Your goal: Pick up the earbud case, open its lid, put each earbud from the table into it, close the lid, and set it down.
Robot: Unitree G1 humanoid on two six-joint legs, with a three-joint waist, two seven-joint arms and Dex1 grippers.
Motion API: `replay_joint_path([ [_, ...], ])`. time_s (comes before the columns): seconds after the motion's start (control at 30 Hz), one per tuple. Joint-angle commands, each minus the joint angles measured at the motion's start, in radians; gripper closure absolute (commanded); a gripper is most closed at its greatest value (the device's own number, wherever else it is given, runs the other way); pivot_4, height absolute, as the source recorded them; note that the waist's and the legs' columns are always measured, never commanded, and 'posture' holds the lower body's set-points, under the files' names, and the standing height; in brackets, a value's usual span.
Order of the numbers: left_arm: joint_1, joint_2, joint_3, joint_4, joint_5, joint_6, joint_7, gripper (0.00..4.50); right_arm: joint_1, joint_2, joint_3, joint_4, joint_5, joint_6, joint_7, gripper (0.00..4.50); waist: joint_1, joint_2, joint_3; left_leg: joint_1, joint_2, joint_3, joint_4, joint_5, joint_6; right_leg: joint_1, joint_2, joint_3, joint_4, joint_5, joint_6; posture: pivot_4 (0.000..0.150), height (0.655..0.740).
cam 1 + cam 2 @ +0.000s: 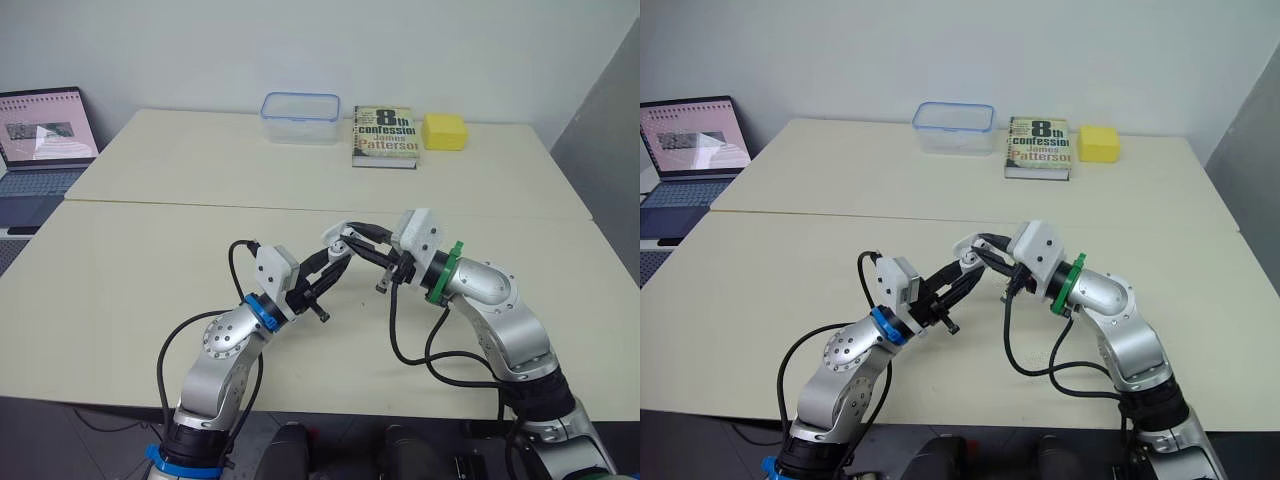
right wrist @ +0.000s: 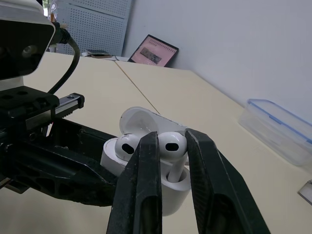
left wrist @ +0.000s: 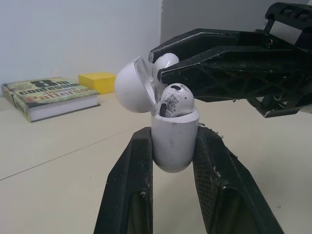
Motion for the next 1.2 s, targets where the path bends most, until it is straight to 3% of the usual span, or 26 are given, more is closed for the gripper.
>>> replay_joint_path([
  [0.03,-0.008,-0.002,0.004,-0.037,-0.013,-0.012,-0.001,3.74,0.013,-0.002,-0.005,-0.028,0.021,-0.001,0.008,3.77,0.000,0.000,0.000,0.000,0.000,0.000,0.000,0.000,0.000,0.000,0.000,0.000,0.000,0.000,0.000,0.150,0.7400],
  [0.23,-0.011,-0.002,0.003,-0.035,-0.012,-0.011,-0.004,3.74,0.016,-0.020,-0.024,-0.064,0.041,0.015,0.018,1.71,0.000,0.000,0.000,0.000,0.000,0.000,0.000,0.000,0.000,0.000,0.000,0.000,0.000,0.000,0.000,0.150,0.7400],
  [0.5,-0.024,0.005,0.009,-0.021,-0.018,-0.005,-0.015,3.74,0.016,-0.161,-0.189,-0.213,0.231,0.189,0.077,1.68,0.002,0.000,0.000,0.000,0.000,0.000,0.000,0.000,0.000,0.000,0.000,0.000,-0.001,0.000,0.000,0.150,0.7400],
  [0.7,-0.036,0.015,0.007,-0.011,-0.042,0.011,-0.048,3.74,0.022,-0.289,-0.299,-0.202,0.282,0.270,0.083,1.68,0.002,0.000,0.000,0.000,0.000,0.000,0.000,0.000,0.000,0.000,0.000,0.000,-0.001,-0.001,0.001,0.150,0.7400],
  [1.1,-0.129,0.106,-0.077,-0.046,-0.249,0.249,-0.326,3.74,0.011,-0.499,-0.367,-0.064,0.298,0.292,0.192,1.68,0.001,0.000,0.000,-0.001,0.000,0.001,0.000,0.000,0.000,0.000,0.000,0.000,-0.001,-0.001,0.001,0.150,0.7400],
  [1.2,-0.168,0.125,-0.087,-0.044,-0.289,0.301,-0.382,3.74,-0.025,-0.514,-0.346,-0.046,0.320,0.307,0.232,2.26,0.001,0.000,0.000,-0.001,0.000,0.001,0.000,0.000,0.000,0.000,0.000,0.000,-0.001,-0.001,0.001,0.150,0.7400],
])
